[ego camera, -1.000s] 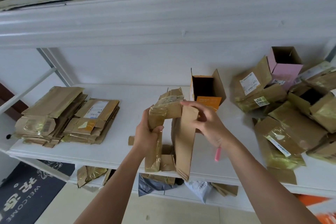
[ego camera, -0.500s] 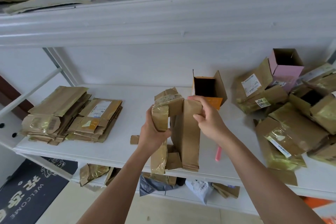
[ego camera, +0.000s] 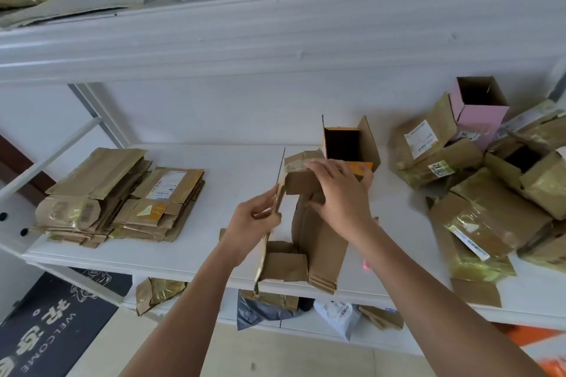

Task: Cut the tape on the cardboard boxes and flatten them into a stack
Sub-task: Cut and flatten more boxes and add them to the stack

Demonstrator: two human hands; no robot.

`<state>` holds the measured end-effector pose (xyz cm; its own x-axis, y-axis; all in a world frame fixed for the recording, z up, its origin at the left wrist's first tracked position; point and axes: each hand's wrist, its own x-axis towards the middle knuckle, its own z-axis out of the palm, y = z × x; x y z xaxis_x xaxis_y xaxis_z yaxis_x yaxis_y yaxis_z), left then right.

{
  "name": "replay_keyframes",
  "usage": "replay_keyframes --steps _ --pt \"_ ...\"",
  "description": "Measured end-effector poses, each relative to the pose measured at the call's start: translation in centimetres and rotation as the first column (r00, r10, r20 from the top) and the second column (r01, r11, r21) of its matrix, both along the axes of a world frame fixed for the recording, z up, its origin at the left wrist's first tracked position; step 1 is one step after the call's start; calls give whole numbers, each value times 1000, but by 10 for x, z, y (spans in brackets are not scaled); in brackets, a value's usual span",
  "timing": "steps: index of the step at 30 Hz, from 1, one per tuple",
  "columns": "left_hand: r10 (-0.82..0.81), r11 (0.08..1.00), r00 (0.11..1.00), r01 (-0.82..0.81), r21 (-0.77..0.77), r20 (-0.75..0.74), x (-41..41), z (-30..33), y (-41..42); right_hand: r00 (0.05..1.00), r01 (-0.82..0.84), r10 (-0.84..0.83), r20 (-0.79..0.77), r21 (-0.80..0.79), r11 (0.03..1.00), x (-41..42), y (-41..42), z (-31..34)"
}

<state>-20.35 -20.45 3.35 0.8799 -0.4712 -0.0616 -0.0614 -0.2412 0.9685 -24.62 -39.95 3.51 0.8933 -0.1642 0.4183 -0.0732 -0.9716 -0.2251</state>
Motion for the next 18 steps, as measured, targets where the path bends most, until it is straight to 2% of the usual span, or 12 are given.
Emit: replay_keyframes --steps 4,6,12,18 --pt "29 998 999 -28 51 -22 6 4 10 995 92 -90 32 -50 995 1 5 -8" --pt "41 999 997 -40 29 -63 11 3 17 992 125 -123 41 -44 991 1 8 -9" --pt "76 997 991 -77 -2 -110 14 -6 26 985 138 -132 115 -49 989 2 14 -13" --pt "133 991 989 -132 26 -57 17 -2 25 999 -11 10 -52 -20 1000 1 8 1"
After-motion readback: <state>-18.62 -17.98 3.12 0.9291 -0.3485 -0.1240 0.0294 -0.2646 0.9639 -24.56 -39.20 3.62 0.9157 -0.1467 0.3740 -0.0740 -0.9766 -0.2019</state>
